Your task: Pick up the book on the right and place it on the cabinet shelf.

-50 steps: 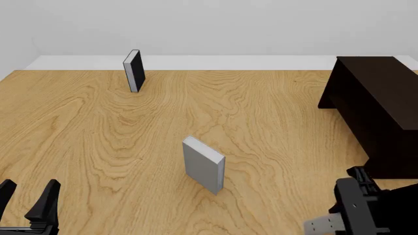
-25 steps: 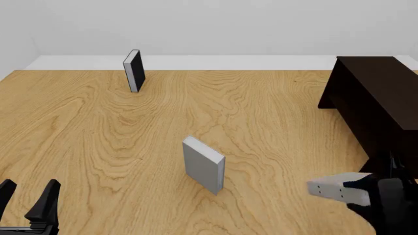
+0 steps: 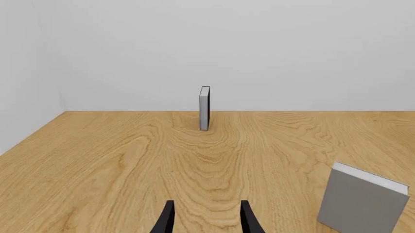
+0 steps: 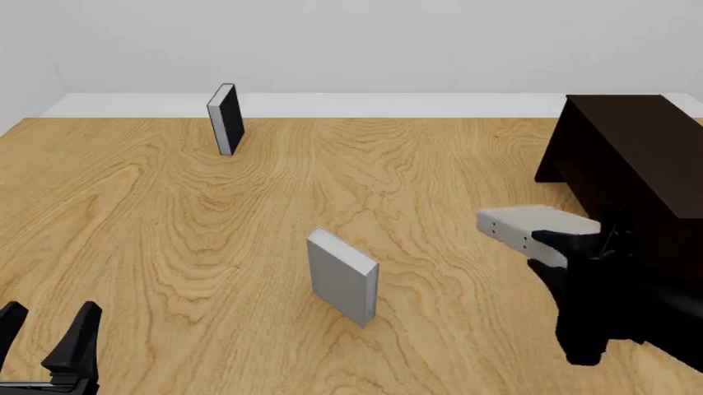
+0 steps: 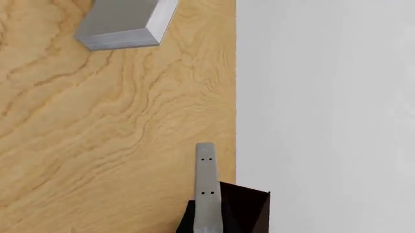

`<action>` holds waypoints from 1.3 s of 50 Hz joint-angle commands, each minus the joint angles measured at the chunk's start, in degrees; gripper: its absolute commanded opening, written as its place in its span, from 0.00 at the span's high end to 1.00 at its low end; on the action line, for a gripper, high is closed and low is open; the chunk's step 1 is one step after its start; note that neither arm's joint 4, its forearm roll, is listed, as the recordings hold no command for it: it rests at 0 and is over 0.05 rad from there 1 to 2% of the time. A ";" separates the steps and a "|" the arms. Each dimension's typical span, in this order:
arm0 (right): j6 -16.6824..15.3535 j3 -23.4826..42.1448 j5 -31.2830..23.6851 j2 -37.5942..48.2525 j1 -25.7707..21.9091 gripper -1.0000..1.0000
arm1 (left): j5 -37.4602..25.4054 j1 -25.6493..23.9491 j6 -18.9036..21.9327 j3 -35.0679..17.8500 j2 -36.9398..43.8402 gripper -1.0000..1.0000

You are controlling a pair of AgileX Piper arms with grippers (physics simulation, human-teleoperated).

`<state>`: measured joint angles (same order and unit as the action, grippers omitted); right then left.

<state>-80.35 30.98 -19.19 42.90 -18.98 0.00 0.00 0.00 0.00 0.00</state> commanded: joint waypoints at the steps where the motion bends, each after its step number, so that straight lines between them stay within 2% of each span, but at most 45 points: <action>1: 0.03 -3.88 23.53 4.87 1.89 1.00 | 0.00 0.00 0.00 0.00 0.00 0.00; 4: 0.25 -3.96 25.68 7.13 0.82 1.00 | 0.00 0.00 0.00 0.00 0.00 0.00; 6: 1.57 -3.19 28.36 8.55 1.85 1.00 | 0.00 0.00 0.00 0.00 0.00 0.00; 8: -0.66 -5.16 33.57 10.82 1.52 1.00 | 0.00 0.00 0.00 0.00 0.00 0.00; 10: -0.22 -4.55 35.87 11.72 2.30 1.00 | 0.00 0.00 0.00 0.00 0.00 0.00; 12: -3.18 -6.29 42.86 13.66 3.42 1.00 | 0.00 0.00 0.00 0.00 0.00 0.00; 13: -3.29 -6.35 43.37 14.41 3.52 1.00 | 0.00 0.00 0.00 0.00 0.00 0.00; 14: -4.95 -7.51 47.72 15.86 2.79 1.00 | 0.00 0.00 0.00 0.00 0.00 0.00; 15: -4.95 -7.42 50.64 16.98 2.17 1.00 | 0.00 0.00 0.00 0.00 0.00 0.00; 17: -4.64 -7.82 51.10 18.38 3.87 1.00 | 0.00 0.00 0.00 0.00 0.00 0.00; 20: -4.43 -7.77 56.08 22.14 4.25 1.00 | 0.00 0.00 0.00 0.00 0.00 0.00; 25: -3.75 -7.16 60.77 27.16 4.40 1.00 | 0.00 0.00 0.00 0.00 0.00 0.00; 26: -4.71 -7.62 64.52 29.82 3.79 1.00 | 0.00 0.00 0.00 0.00 0.00 0.00; 29: -5.37 -8.18 68.35 32.97 4.01 1.00 | 0.00 0.00 0.00 0.00 0.00 0.00; 30: -4.34 -7.54 69.43 33.04 4.57 1.00 | 0.00 0.00 0.00 0.00 0.00 0.00; 33: -4.73 -7.69 71.33 35.70 4.07 1.00 | 0.00 0.00 0.00 0.00 0.00 0.00; 36: -3.76 -7.05 71.53 36.23 6.15 1.00 | 0.00 0.00 0.00 0.00 0.00 0.00; 41: -4.76 -6.53 74.90 39.34 6.35 1.00 | 0.00 0.00 0.00 0.00 0.00 0.00; 47: -3.74 -5.50 76.35 41.87 8.83 1.00 | 0.00 0.00 0.00 0.00 0.00 0.00; 49: -2.56 -4.81 75.37 42.04 9.12 1.00 | 0.00 0.00 0.00 0.00 0.00 0.00; 54: -1.90 -4.07 76.32 44.54 9.54 1.00 | 0.00 0.00 0.00 0.00 0.00 0.00; 65: -2.26 -3.72 79.97 49.79 10.46 1.00 | 0.00 0.00 0.00 0.00 0.00 0.00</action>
<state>-83.72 26.15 56.97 88.77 -9.49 0.00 0.00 0.00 0.00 0.00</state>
